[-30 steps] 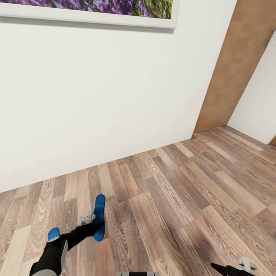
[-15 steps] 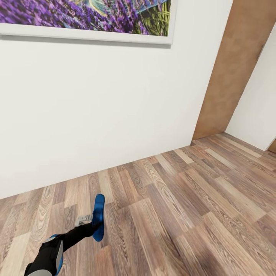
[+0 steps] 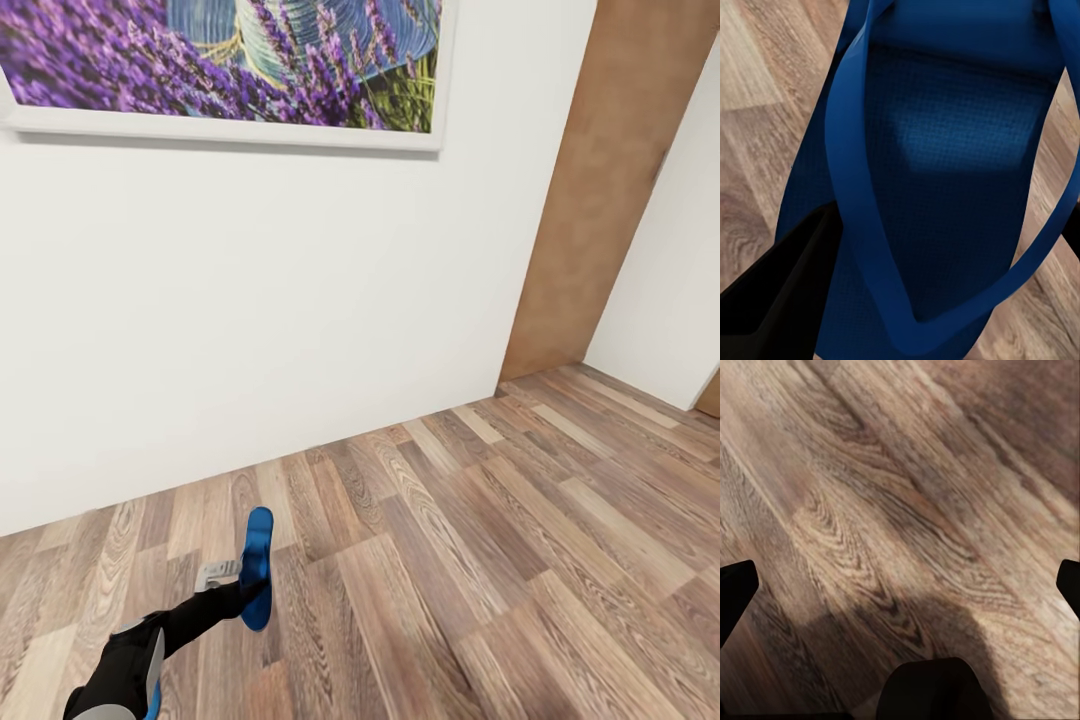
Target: In the bedroom, move the book from the bed onto either nightstand, and place the two sandals side by side next to the bed.
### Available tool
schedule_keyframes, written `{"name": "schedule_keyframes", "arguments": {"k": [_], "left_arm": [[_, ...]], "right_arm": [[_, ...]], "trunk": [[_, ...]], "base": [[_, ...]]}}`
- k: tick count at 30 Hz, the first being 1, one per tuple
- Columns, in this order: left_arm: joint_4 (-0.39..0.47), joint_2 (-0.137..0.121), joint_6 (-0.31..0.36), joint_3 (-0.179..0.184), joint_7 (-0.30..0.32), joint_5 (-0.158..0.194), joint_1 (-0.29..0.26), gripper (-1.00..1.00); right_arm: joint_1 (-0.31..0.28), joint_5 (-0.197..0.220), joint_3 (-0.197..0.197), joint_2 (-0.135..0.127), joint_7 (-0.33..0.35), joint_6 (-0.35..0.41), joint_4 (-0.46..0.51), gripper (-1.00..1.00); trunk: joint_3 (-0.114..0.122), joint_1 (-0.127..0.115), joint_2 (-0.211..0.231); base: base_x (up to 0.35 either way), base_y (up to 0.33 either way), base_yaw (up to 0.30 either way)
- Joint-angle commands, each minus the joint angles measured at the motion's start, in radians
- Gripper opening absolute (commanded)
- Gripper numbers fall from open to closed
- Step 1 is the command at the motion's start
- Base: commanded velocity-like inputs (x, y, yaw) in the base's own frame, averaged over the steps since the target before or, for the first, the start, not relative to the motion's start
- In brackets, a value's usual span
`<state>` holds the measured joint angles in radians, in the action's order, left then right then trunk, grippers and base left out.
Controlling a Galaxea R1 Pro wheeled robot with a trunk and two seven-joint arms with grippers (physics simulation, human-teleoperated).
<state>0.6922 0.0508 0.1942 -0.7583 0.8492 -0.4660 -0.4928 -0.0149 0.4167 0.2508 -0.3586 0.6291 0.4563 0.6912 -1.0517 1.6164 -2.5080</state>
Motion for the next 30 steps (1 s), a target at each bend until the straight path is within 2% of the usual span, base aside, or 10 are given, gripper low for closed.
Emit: {"name": "schedule_keyframes", "arguments": {"k": [1, 8, 15, 30], "left_arm": [[0.002, 0.002, 0.010, -0.007, 0.007, -0.005, -0.001, -1.00], [0.002, 0.002, 0.011, -0.007, 0.008, -0.005, 0.005, -1.00], [0.002, 0.003, 0.011, -0.007, 0.008, -0.005, 0.022, -1.00], [0.003, 0.003, 0.011, -0.007, 0.008, -0.005, 0.025, -1.00]], "right_arm": [[0.000, 0.007, 0.003, 0.000, 0.001, 0.007, -0.004, 1.00], [0.000, 0.007, 0.003, 0.001, 0.001, 0.001, -0.011, 1.00], [0.000, 0.007, 0.001, 0.001, 0.001, -0.039, -0.012, 1.00], [0.000, 0.007, 0.001, 0.001, 0.001, -0.042, -0.012, 1.00]], "trunk": [[0.003, -0.001, 0.000], [0.030, -0.004, 0.002], [0.057, -0.007, 0.003], [0.115, -0.014, 0.007]], "base": [[0.000, 0.000, 0.000], [0.000, 0.000, 0.000], [0.000, 0.000, 0.000], [0.000, 0.000, 0.000]]}}
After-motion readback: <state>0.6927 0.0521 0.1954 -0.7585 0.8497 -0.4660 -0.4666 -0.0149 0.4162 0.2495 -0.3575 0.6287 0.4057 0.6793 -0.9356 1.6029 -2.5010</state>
